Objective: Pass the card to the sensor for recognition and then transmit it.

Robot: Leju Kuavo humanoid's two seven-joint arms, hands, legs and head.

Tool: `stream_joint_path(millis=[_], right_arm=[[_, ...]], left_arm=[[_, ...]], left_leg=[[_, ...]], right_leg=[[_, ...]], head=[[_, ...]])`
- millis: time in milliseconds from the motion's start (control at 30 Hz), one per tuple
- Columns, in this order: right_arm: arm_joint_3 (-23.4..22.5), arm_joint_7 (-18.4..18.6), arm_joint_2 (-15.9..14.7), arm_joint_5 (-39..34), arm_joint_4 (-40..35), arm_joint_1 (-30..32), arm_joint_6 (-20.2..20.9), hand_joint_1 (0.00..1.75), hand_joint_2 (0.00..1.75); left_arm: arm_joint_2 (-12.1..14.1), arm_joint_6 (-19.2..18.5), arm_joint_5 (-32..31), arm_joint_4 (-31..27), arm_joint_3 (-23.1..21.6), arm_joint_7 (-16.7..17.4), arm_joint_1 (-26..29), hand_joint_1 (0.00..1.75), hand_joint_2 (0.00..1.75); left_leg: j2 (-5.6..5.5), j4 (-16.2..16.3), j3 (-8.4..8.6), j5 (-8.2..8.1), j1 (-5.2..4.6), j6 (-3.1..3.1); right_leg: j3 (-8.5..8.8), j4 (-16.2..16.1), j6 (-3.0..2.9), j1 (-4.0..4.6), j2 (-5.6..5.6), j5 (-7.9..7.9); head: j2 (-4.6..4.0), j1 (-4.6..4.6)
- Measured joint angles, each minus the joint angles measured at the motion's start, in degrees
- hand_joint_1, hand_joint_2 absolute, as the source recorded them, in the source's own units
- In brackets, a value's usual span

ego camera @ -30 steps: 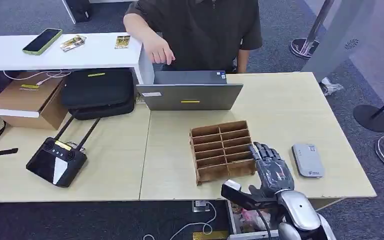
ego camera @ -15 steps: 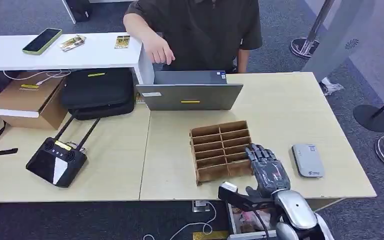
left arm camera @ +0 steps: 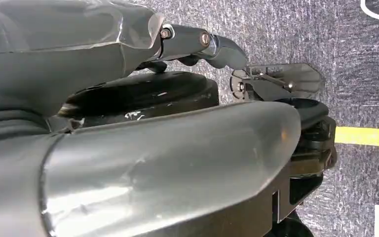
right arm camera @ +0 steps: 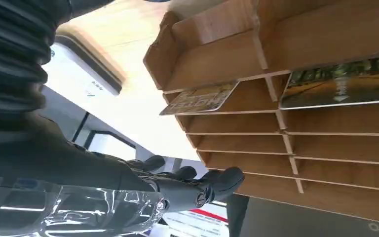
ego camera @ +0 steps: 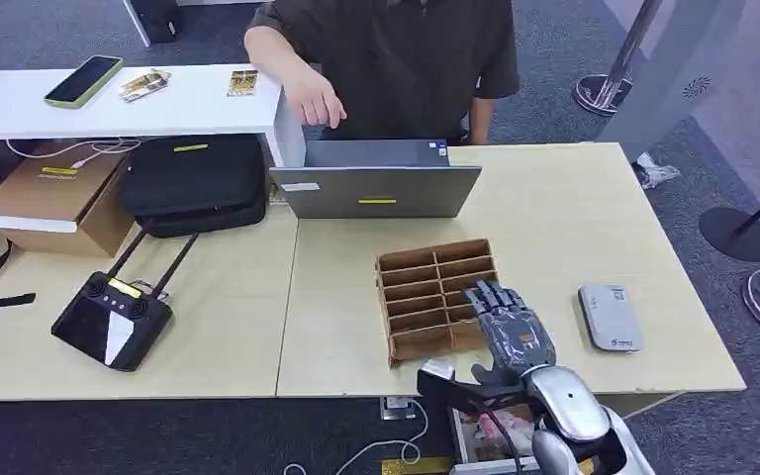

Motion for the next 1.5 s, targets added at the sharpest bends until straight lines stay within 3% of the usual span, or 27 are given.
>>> stream_joint_path(millis=[1500], right_arm=[[3.4,-1.0,2.2,-0.6,3.0,-3.5,0.0,0.0,1.75]], left_arm=[[0.1,0.3,-0.6,0.0,0.0,0.2,-0.1,0.0,0.0]], left_leg=[[0.0,0.0,0.0,0.0,0.01,0.0]], right_leg=[[0.0,0.0,0.0,0.01,0.02,0.0]], head=[[0.0,0.0]])
